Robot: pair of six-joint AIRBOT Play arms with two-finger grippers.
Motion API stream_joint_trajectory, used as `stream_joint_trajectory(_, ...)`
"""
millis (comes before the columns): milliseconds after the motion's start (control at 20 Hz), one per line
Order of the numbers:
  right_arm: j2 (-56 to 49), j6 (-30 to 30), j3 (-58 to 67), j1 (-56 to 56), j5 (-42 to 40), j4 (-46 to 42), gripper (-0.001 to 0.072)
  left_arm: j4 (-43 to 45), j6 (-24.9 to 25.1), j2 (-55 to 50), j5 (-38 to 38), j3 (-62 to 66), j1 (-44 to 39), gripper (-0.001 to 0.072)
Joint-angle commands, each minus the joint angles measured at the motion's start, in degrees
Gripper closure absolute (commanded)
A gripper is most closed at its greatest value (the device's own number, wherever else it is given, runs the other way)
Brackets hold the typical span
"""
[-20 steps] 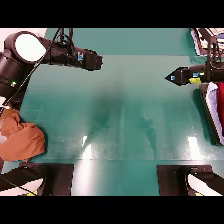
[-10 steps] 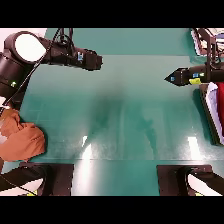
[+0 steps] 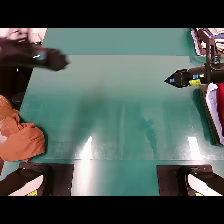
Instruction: Fold the shirts.
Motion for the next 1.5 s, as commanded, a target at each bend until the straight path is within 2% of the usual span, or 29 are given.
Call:
stream_joint_trajectory(0, 0.04, 0.02, -0.02, 0.04, -0.50, 0.02, 0.0694, 10.08, -0.85, 11.56, -12.13, -10.16, 10.82, 0.0679)
stream_joint_trajectory(100, 0.02, 0.02, -0.02, 0.04, -0.52, 0.02, 0.0695, 13.94, -0.81, 15.58, -16.55, -16.70, 16.26, 0.0678)
stream_joint_trajectory(150, 0.02, 0.02, -0.02, 0.04, -0.70, 0.02, 0.0694, 15.43, -0.83, 16.65, -17.49, -20.11, 18.75, 0.0597)
stream_joint_trajectory(200, 0.02, 0.02, -0.02, 0.04, -0.79, 0.02, 0.0695, 16.09, -0.87, 16.76, -17.59, -23.08, 20.74, 0.0294)
stream_joint_trajectory(250, 0.02, 0.02, -0.04, 0.04, -0.79, 0.02, 0.0694, 16.55, -0.96, 16.68, -16.92, -26.56, 22.43, 0.0047)
stream_joint_trajectory(400, 0.02, 0.02, -0.04, 0.04, -0.79, 0.02, 0.0694, 17.79, -0.98, 16.68, -12.68, -37.68, 25.83, 0.0039)
stream_joint_trajectory(550, 0.02, 0.02, -0.02, 0.04, -0.81, 0.02, 0.0695, 20.94, -3.63, 16.68, -10.05, -48.11, 28.46, 0.0040)
stream_joint_trajectory(700, 0.02, 0.02, -0.02, 0.04, -1.25, 0.02, 0.0694, 21.55, -5.01, 16.68, -8.96, -52.61, 29.53, 0.0041)
stream_joint_trajectory(750, 0.02, 0.02, -0.02, 0.04, -1.38, 0.04, 0.0694, 21.55, -5.29, 16.68, -8.96, -52.48, 29.53, 0.0127)
stream_joint_trajectory(800, 0.02, 0.02, -0.02, 0.04, -1.40, 0.04, 0.0694, 21.51, -5.31, 16.68, -9.03, -52.26, 29.51, 0.0415)
stream_joint_trajectory(850, 0.02, 0.02, -0.02, 0.04, -1.46, 0.04, 0.0695, 21.24, -5.31, 16.68, -9.07, -52.04, 29.51, 0.0634)
stream_joint_trajectory(900, 0.04, 0.02, -0.02, 0.04, -1.53, 0.04, 0.0695, 20.83, -5.31, 16.68, -9.20, -51.32, 29.51, 0.0680)
stream_joint_trajectory(1000, 0.04, 0.00, 0.42, 0.02, -1.92, -0.02, 0.0694, 18.91, -5.01, 16.70, -11.06, -46.56, 29.51, 0.0681)
stream_joint_trajectory(1150, 0.02, -0.02, 4.87, 0.02, -2.10, -0.11, 0.0694, 9.75, -4.15, 16.70, -14.01, -30.12, 26.91, 0.0681)
stream_joint_trajectory(1300, 0.02, -0.07, 11.87, 0.02, -4.70, -0.13, 0.0695, -1.86, -3.74, 16.68, -11.37, -9.92, 15.21, 0.0682)
stream_joint_trajectory(1450, 0.02, -0.09, 17.99, 0.02, -7.45, -0.13, 0.0694, -1.66, -3.85, 15.37, -5.92, 4.09, 0.31, 0.0683)
